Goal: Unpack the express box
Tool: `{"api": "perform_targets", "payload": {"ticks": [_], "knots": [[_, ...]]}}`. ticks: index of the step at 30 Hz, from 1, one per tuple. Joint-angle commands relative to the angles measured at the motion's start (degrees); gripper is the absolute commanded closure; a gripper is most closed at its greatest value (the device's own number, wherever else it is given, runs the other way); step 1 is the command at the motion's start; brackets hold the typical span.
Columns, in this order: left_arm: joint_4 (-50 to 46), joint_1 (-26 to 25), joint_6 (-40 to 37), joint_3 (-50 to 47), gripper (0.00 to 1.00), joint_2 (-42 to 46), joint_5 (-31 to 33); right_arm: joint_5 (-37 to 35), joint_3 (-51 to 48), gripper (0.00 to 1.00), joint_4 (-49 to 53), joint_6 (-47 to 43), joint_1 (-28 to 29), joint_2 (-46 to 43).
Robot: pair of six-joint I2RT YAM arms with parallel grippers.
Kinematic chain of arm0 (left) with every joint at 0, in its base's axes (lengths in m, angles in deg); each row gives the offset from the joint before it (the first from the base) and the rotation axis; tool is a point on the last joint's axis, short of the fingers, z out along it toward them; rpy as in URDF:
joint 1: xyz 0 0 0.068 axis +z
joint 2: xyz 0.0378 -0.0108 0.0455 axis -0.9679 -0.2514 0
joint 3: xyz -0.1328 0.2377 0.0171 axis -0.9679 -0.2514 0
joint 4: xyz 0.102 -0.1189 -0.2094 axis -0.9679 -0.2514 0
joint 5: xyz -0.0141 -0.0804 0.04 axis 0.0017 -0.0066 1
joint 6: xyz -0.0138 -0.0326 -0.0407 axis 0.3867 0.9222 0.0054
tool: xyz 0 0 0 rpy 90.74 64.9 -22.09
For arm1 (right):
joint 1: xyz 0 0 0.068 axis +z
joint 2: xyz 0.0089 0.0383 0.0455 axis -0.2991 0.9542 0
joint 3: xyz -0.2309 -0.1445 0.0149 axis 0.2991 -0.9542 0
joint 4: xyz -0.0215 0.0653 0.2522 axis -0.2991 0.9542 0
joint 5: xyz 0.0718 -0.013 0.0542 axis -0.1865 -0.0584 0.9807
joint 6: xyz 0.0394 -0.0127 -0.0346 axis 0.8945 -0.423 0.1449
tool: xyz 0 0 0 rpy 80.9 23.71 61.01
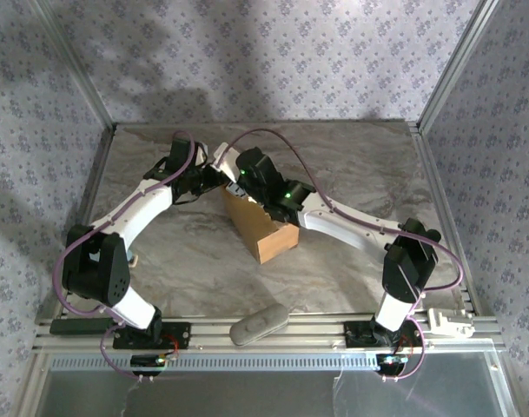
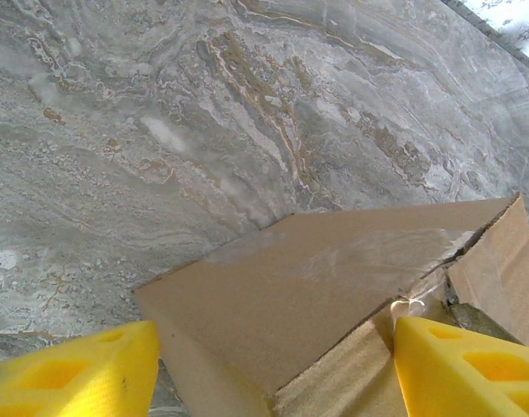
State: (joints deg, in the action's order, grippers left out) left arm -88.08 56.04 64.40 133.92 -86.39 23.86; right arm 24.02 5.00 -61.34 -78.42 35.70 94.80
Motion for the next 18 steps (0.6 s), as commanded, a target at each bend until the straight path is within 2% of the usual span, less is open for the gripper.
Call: {"api": "perform_targets", "payload": {"ticks": [1, 10, 18], "knots": [[-5.1, 0.5, 0.7, -1.3, 0.30, -0.2, 3.5, -2.7, -1.3, 1.00, 1.5, 0.0, 0.6, 0.0], [-5.2, 0.6, 1.9, -1.7, 0.30, -0.3, 4.0, -3.1, -3.0, 1.00, 1.4, 2.2, 1.3, -1.6], [-5.5, 0.8, 2.2, -1.6, 0.30, -0.4, 4.2, -4.7, -3.5, 1.00, 1.7, 0.5, 1.7, -2.7]]}}
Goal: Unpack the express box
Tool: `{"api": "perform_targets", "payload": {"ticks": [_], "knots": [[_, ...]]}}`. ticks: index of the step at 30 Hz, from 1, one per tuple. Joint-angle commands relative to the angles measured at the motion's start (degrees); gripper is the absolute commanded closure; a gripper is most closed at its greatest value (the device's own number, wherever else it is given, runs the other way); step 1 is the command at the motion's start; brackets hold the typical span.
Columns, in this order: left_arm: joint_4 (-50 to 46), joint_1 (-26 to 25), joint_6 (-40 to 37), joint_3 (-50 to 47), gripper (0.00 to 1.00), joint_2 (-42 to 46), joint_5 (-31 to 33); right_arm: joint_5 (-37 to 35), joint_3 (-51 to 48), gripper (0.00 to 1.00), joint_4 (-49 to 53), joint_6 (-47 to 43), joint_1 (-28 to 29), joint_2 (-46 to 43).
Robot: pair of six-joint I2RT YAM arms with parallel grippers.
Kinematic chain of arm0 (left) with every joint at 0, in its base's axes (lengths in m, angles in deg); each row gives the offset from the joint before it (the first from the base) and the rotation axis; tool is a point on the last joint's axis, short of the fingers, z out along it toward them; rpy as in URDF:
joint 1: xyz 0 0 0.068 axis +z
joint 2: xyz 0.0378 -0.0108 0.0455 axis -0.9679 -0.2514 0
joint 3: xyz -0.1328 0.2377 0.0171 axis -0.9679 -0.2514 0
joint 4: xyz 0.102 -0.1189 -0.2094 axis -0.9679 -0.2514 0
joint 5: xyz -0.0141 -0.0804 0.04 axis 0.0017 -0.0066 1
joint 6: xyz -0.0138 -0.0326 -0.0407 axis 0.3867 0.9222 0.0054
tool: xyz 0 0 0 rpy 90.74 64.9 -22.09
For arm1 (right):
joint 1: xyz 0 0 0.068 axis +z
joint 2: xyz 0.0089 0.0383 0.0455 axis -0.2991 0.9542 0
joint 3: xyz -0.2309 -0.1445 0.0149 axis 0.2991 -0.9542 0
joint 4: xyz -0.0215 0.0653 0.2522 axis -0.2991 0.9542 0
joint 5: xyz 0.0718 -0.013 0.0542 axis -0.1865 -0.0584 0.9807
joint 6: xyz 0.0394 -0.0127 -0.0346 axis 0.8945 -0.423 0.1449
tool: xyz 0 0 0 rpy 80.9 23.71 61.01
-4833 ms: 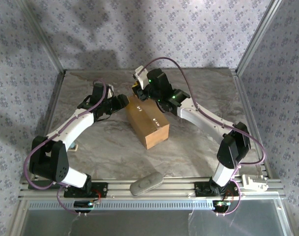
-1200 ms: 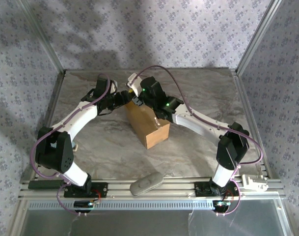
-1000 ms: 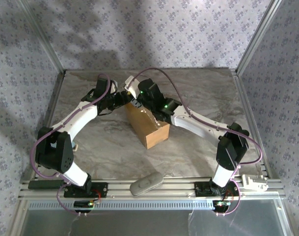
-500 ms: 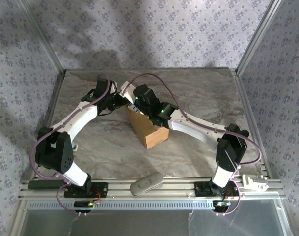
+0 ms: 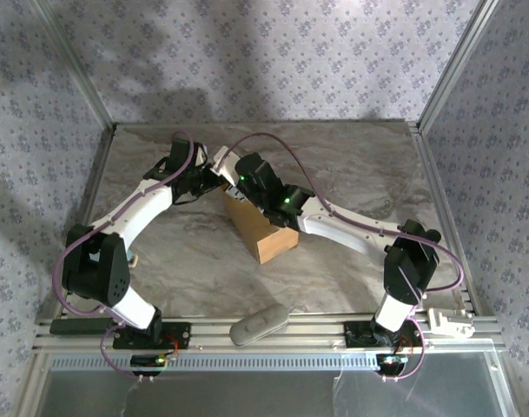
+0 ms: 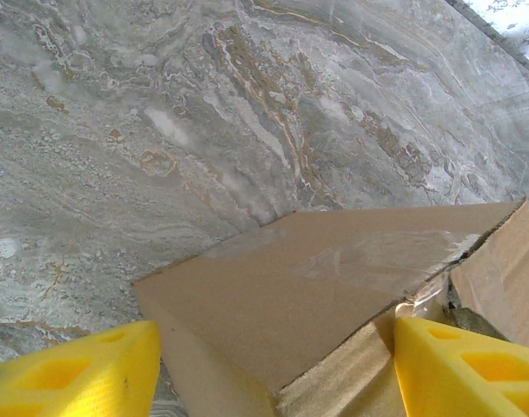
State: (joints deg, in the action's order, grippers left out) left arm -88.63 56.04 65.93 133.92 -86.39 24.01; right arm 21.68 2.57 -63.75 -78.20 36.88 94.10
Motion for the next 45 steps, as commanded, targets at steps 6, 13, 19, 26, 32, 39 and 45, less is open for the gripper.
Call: {"api": "perform_targets", "payload": {"ticks": [6, 13, 19, 26, 32, 39, 45], "knots": [[-5.0, 0.8, 0.9, -1.7, 0.30, -0.3, 4.1, -2.4, -2.2, 1.00, 3.9, 1.1, 1.0, -3.4], [-5.2, 0.9, 1.2, -1.4, 0.30, -0.5, 4.0, -3.5, -3.0, 1.00, 3.8, 0.8, 1.6, -4.3], [-4.9, 0.9, 1.7, -1.8, 0.31, -0.2, 3.8, -3.9, -3.0, 1.00, 3.7, 1.9, 1.6, -4.3], [-2.4, 0.9, 2.6, -3.5, 0.31, 3.9, 4.1, -3.2, -2.3, 1.00, 3.5, 3.9, 0.0, -4.0], [-3.0, 0.8, 0.9, -3.5, 0.30, 8.4, 3.3, 0.9, -0.9, 1.00, 3.9, 5.2, -2.7, -3.7], [-3.0, -0.8, -0.5, -3.8, 0.29, 9.0, 0.2, 5.6, -0.5, 1.00, 2.4, 4.9, -4.4, -3.0], [-1.4, -2.6, 2.8, -8.8, 0.38, 11.0, -2.3, 8.0, 1.1, 1.00, 2.5, 5.2, -5.1, -1.7]]}}
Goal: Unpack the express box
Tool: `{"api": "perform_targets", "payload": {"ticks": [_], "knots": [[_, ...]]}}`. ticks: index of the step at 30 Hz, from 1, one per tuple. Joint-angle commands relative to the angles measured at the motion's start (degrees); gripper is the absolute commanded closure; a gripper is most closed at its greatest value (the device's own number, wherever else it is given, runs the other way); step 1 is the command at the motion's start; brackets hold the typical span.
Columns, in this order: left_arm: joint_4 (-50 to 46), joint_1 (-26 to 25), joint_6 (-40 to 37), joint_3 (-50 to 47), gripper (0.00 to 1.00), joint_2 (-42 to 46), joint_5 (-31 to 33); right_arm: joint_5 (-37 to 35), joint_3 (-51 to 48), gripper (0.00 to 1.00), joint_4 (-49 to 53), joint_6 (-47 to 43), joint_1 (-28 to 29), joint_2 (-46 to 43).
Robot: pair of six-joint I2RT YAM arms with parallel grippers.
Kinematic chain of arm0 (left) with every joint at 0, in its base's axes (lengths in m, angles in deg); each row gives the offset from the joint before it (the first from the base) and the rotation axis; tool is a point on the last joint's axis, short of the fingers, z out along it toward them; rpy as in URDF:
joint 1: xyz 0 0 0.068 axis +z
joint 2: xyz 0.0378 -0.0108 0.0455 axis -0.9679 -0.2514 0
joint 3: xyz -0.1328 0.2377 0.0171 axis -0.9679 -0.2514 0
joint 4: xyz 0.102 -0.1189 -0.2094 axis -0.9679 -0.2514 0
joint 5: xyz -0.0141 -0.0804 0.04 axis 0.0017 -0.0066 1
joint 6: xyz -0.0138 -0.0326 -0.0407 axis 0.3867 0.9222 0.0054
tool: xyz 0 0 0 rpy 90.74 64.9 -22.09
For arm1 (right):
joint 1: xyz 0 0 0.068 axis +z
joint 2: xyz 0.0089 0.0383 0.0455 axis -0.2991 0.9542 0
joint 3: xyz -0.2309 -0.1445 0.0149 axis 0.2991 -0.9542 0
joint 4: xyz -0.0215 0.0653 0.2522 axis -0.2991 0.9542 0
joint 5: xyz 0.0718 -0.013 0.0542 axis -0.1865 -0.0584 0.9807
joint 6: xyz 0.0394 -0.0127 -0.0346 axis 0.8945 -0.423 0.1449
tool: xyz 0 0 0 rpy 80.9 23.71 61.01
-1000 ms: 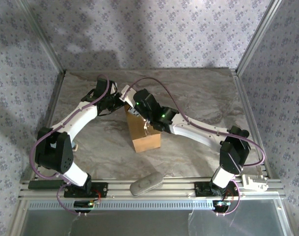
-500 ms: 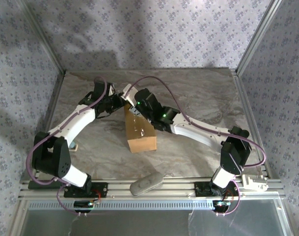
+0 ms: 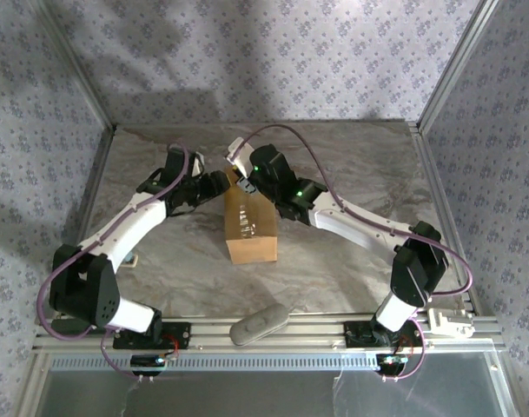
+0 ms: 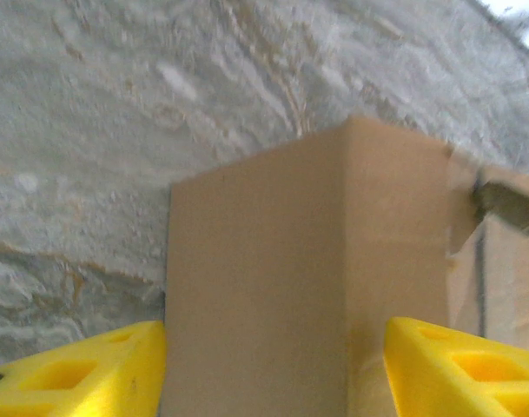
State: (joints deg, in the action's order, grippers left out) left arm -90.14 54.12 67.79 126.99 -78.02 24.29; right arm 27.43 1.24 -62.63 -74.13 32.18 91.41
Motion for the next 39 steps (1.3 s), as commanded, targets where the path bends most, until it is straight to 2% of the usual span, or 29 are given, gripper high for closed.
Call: {"api": "perform_targets", "payload": {"ticks": [1, 5, 9, 19, 26, 29, 35, 39], "knots": [[0.5, -0.7, 1.1, -2.9, 0.41, 3.3, -3.3, 2.4, 2.5, 1.00, 1.3, 1.1, -0.5, 1.1], [0.2, -0.9, 1.7, -5.0, 0.49, 6.6, -4.6, 2.7, 2.9, 1.00, 1.0, 1.0, -0.6, 1.7], [3.2, -1.9, 4.7, -7.5, 0.49, 9.4, -7.1, 3.3, 3.3, 1.00, 1.0, 1.1, -0.9, 2.1], [12.6, -7.3, 13.2, -11.9, 0.50, 10.1, -7.6, 5.4, 4.0, 1.00, 0.9, 1.5, -1.4, 2.7], [17.1, -10.4, 15.2, -12.0, 0.50, 10.1, -7.6, 6.4, 3.2, 1.00, 0.6, 2.1, -1.5, 2.2], [13.5, -10.0, 13.2, -10.5, 0.50, 11.3, -5.8, 6.6, 2.9, 1.00, 0.9, 2.2, -1.5, 2.0], [-4.1, -4.8, 3.3, -0.5, 0.49, 10.8, -0.7, 6.5, 1.3, 1.00, 0.7, 2.2, -1.4, 0.8], [-5.3, -0.3, -0.3, 4.2, 0.47, 6.9, -1.8, 7.3, 0.7, 1.00, 1.1, 2.0, -1.5, 0.0]]}}
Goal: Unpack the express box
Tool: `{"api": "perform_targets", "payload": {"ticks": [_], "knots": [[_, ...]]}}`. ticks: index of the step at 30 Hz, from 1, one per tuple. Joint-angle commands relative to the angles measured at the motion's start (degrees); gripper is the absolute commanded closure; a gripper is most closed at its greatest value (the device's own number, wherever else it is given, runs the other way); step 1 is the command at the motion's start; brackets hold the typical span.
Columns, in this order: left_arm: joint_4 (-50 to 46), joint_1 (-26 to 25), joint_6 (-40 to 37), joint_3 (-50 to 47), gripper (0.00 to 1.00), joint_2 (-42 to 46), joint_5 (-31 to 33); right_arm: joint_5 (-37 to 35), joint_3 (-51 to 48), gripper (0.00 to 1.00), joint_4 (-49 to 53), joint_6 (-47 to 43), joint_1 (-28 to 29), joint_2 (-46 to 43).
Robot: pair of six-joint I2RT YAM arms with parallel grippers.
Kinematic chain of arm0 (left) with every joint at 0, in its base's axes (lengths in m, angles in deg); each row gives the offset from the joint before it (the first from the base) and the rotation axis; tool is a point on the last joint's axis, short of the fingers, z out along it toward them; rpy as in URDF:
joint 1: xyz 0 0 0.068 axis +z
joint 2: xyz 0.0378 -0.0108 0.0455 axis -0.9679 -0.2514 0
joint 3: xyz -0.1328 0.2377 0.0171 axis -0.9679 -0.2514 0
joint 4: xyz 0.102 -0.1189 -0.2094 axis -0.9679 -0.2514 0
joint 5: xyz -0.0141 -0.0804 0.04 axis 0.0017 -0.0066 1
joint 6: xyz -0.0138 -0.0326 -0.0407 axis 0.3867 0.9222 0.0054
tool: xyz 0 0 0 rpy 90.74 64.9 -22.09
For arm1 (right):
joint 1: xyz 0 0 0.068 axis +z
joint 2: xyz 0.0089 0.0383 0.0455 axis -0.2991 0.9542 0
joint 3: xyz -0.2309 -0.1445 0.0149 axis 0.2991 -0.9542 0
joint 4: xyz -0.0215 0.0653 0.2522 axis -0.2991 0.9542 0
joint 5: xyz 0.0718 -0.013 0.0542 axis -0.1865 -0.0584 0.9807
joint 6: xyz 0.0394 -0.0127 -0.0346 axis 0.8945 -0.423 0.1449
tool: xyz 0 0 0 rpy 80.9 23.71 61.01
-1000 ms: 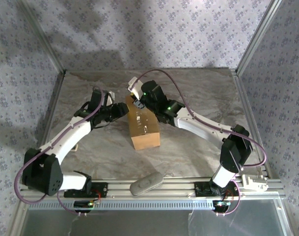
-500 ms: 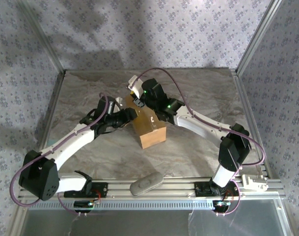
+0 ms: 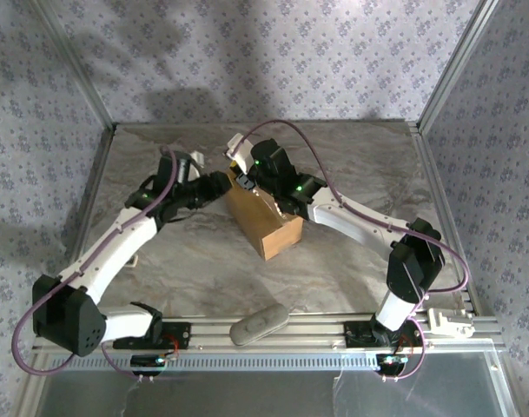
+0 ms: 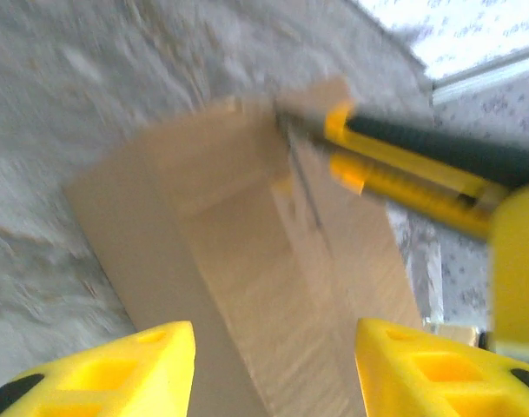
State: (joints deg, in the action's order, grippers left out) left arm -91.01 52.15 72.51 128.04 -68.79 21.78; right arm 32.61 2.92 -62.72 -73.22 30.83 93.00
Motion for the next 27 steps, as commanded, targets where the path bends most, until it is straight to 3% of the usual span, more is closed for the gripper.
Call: {"api": "perform_targets", "payload": {"ticks": [1, 6, 16, 27], "knots": [[-3.7, 2.0, -5.6, 4.1, 0.46, -3.7, 0.7, 2.2, -1.1, 1.00, 1.2, 1.2, -0.2, -1.7], [-2.2, 2.5, -10.1, 8.8, 0.38, -10.4, 0.5, 2.4, -1.3, 1.00, 1.7, 1.3, -0.3, -2.1], [0.9, 7.0, -16.7, 12.1, 0.36, -17.4, -2.0, 3.8, -2.0, 1.00, 2.6, 1.8, -1.1, -2.9], [7.7, 7.1, -17.3, 12.1, 0.35, -20.9, -10.0, 4.1, -2.1, 1.00, 2.9, 1.9, -1.5, -2.6]]}}
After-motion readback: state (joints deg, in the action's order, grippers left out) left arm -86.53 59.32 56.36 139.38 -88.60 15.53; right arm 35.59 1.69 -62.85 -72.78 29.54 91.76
